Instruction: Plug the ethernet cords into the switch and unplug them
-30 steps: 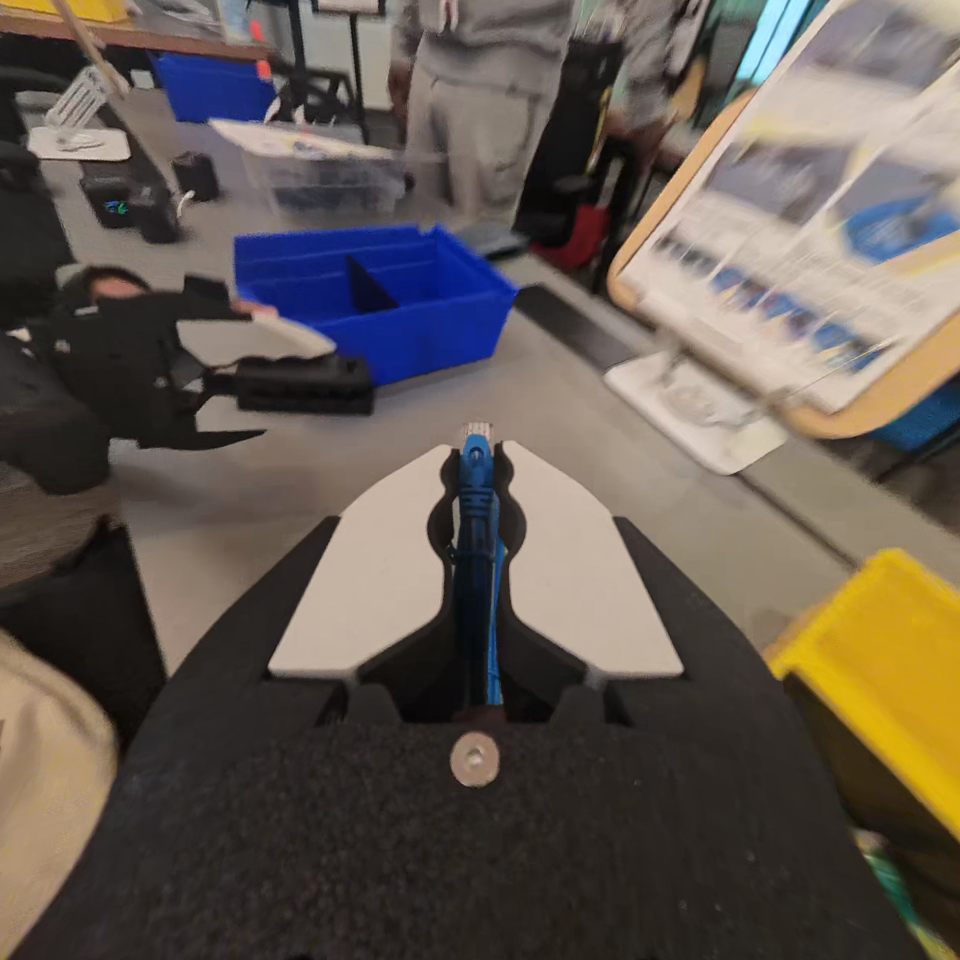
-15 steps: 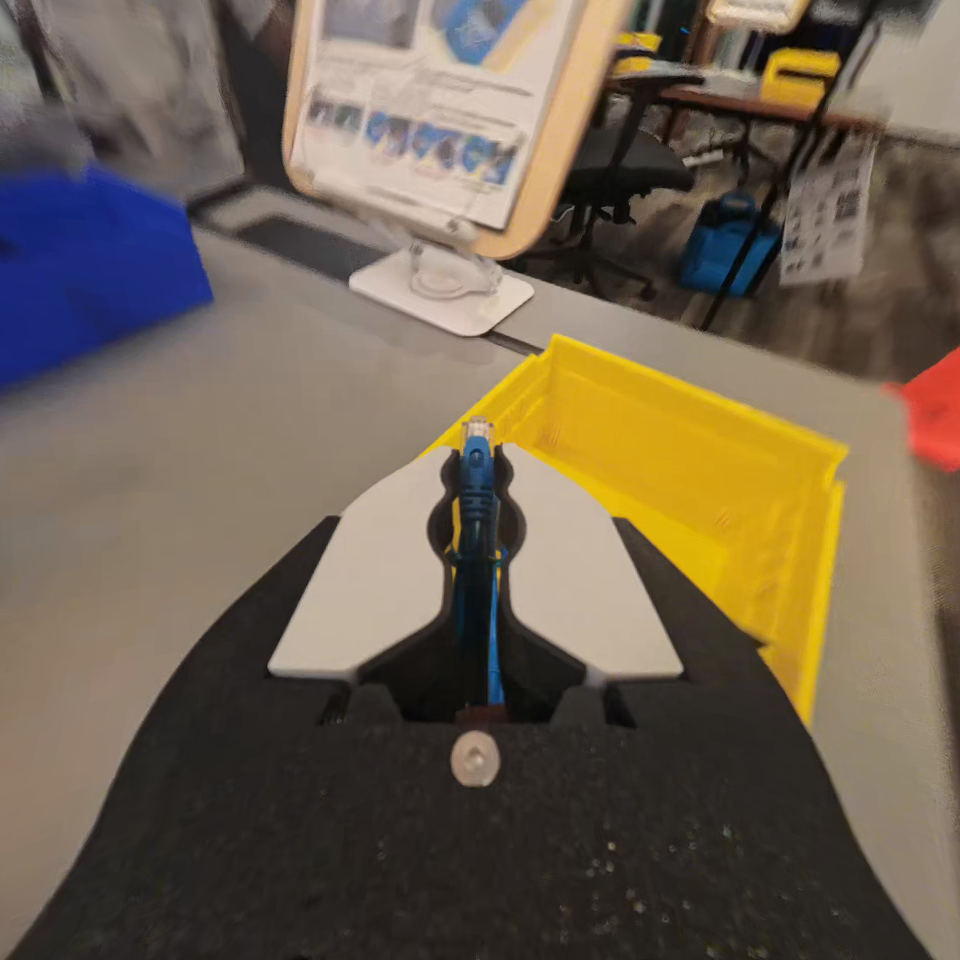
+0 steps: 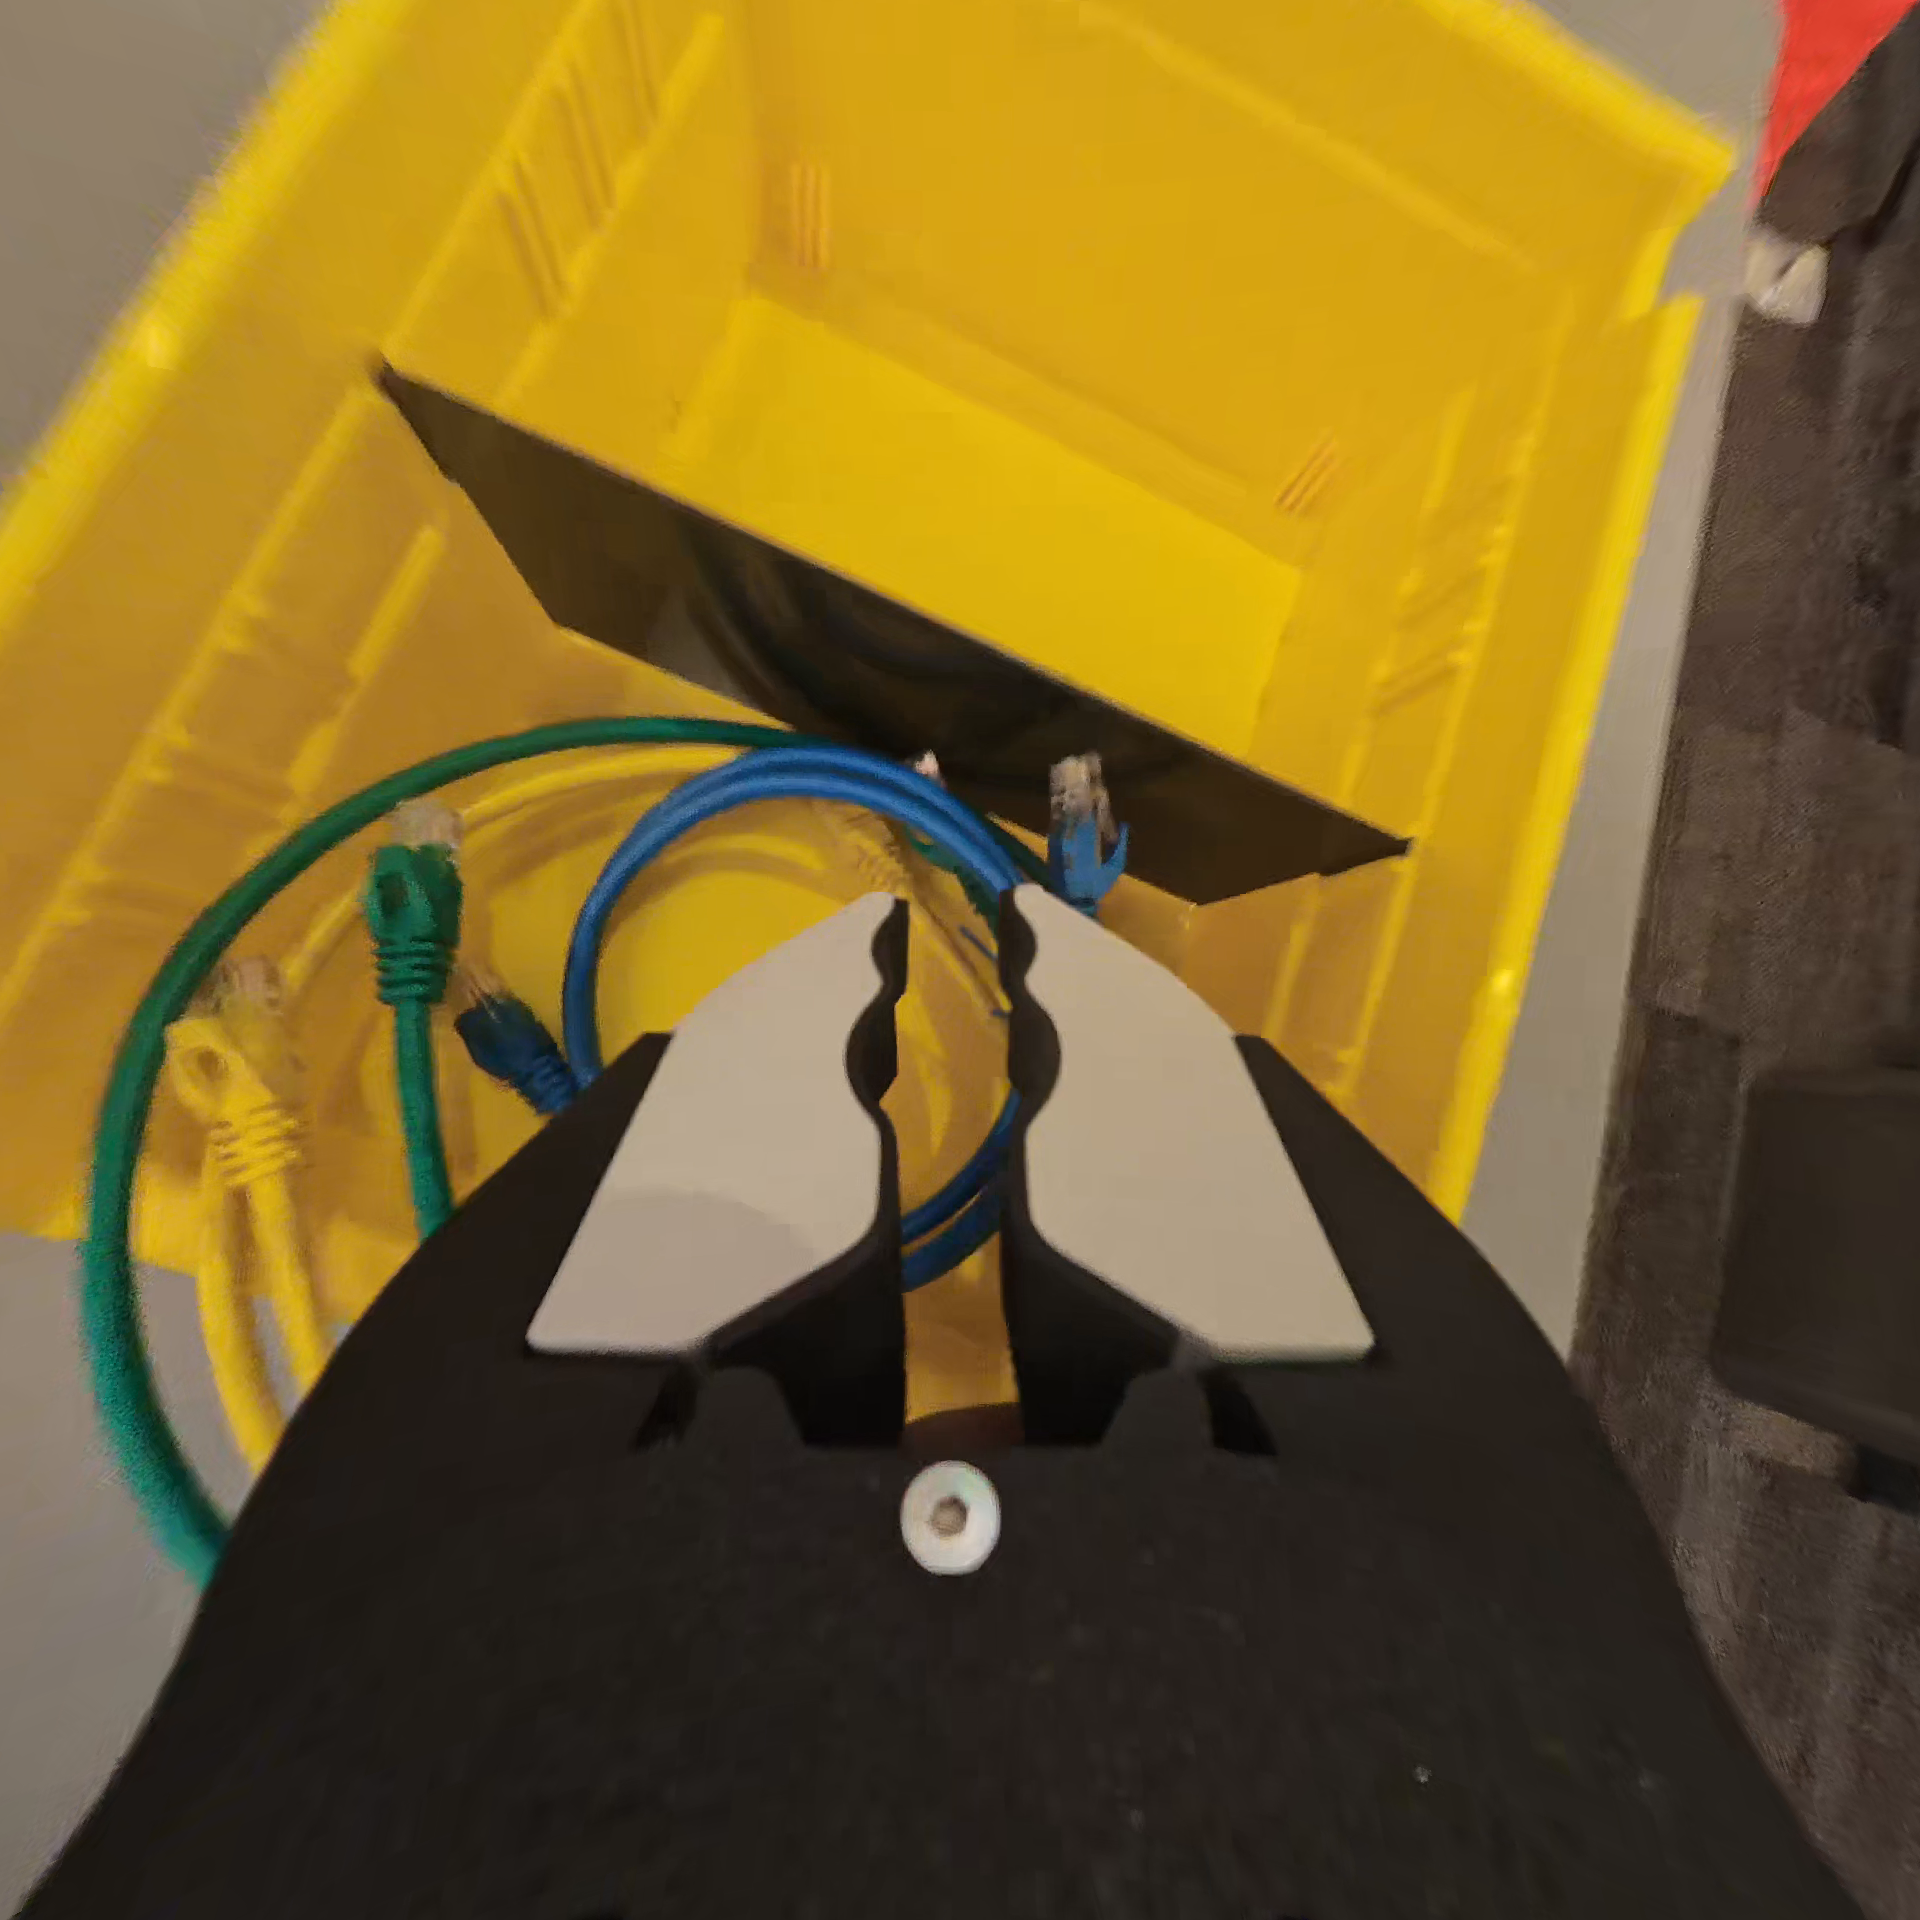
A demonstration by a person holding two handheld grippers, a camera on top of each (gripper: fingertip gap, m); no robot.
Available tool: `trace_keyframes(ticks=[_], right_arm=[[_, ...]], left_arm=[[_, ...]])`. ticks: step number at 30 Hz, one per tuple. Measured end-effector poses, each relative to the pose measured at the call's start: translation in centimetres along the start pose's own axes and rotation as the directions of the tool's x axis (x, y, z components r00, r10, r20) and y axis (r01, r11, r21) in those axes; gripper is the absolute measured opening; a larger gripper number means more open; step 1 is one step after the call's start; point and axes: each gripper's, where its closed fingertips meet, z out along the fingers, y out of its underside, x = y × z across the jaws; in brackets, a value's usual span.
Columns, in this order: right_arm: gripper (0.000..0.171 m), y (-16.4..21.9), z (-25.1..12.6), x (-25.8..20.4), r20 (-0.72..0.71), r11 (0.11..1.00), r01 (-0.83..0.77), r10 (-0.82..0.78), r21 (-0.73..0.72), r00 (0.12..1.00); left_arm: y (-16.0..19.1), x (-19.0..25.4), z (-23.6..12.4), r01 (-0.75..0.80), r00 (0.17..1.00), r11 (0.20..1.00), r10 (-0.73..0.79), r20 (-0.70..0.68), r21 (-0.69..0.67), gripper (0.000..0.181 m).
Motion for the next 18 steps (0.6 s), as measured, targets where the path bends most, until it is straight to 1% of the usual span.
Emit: trace_keyframes(ticks=[1, 3, 5, 6, 7, 8, 9, 10, 11, 13, 14, 15, 16, 17, 18], right_arm=[[0.017, -1.1, -1.2, -0.3, 0.002, 0.999, -0.005, 0.005, 0.053, 1.0], [0.02, -3.7, -4.7, -2.9, 0.07, 0.978, 0.015, -0.03, 0.209, 0.997], [0.021, -5.8, -8.9, -8.4, 0.221, 0.914, 0.039, -0.139, 0.405, 0.965], [0.021, -6.3, -10.9, -12.1, 0.329, 0.865, 0.011, -0.203, 0.501, 0.922], [0.021, -6.1, -12.7, -16.0, 0.444, 0.816, -0.058, -0.252, 0.575, 0.86], [0.02, -5.3, -13.9, -19.6, 0.561, 0.782, -0.162, -0.27, 0.602, 0.783], [0.018, -4.1, -14.4, -22.9, 0.664, 0.769, -0.262, -0.266, 0.583, 0.699], [0.02, -2.7, -14.3, -25.8, 0.724, 0.774, -0.296, -0.282, 0.56, 0.63], [0.024, -1.6, -13.9, -28.1, 0.737, 0.787, -0.27, -0.312, 0.554, 0.6], [0.035, 0.0, -13.3, -31.4, 0.692, 0.79, -0.138, -0.421, 0.597, 0.586], [0.036, 0.3, -12.9, -32.6, 0.657, 0.779, -0.075, -0.469, 0.623, 0.59], [0.038, 0.6, -12.8, -33.6, 0.632, 0.764, -0.03, -0.511, 0.645, 0.582], [0.044, 1.0, -12.7, -34.6, 0.616, 0.747, 0.016, -0.559, 0.664, 0.555], [0.046, 1.3, -12.7, -35.3, 0.596, 0.729, 0.057, -0.599, 0.682, 0.535], [0.046, 1.1, -12.8, -35.8, 0.579, 0.711, 0.071, -0.622, 0.7, 0.527]], left_arm=[[0.1, 0.0, -0.1, 0.004, 1.0, 1.0, -0.004, -0.002, 0.0, 0.03], [0.3, 0.1, -0.1, 0.012, 1.0, 1.0, -0.012, -0.002, -0.001, 0.03], [0.4, 0.1, -0.1, 0.019, 1.0, 1.0, -0.019, -0.004, 0.002, 0.03], [0.4, 0.1, -0.1, 0.022, 1.0, 1.0, -0.022, -0.002, 0.007, 0.03], [0.4, 0.1, -0.1, 0.025, 1.0, 1.0, -0.025, 0.0, 0.014, 0.03], [0.3, 0.1, -0.1, 0.025, 1.0, 0.999, -0.025, 0.001, 0.02, 0.03], [0.2, 0.0, -0.1, 0.027, 1.0, 0.999, -0.027, 0.001, 0.024, 0.03], [0.1, 0.0, -0.2, 0.033, 0.999, 0.999, -0.033, 0.002, 0.033, 0.03], [-0.1, 0.0, -0.3, 0.047, 0.999, 0.998, -0.047, -0.004, 0.05, 0.03], [-0.8, 0.1, -0.5, 0.113, 0.993, 0.989, -0.109, -0.043, 0.092, 0.03], [-1.3, 0.3, -0.6, 0.169, 0.983, 0.979, -0.159, -0.093, 0.115, 0.03], [-2.0, 0.8, -0.9, 0.246, 0.96, 0.958, -0.22, -0.172, 0.146, 0.03], [-3.0, 1.5, -1.4, 0.345, 0.915, 0.92, -0.286, -0.286, 0.184, 0.03], [-4.3, 2.2, -2.2, 0.462, 0.837, 0.86, -0.341, -0.428, 0.216, 0.03], [-5.7, 2.8, -3.4, 0.576, 0.733, 0.785, -0.371, -0.569, 0.23, 0.03]])
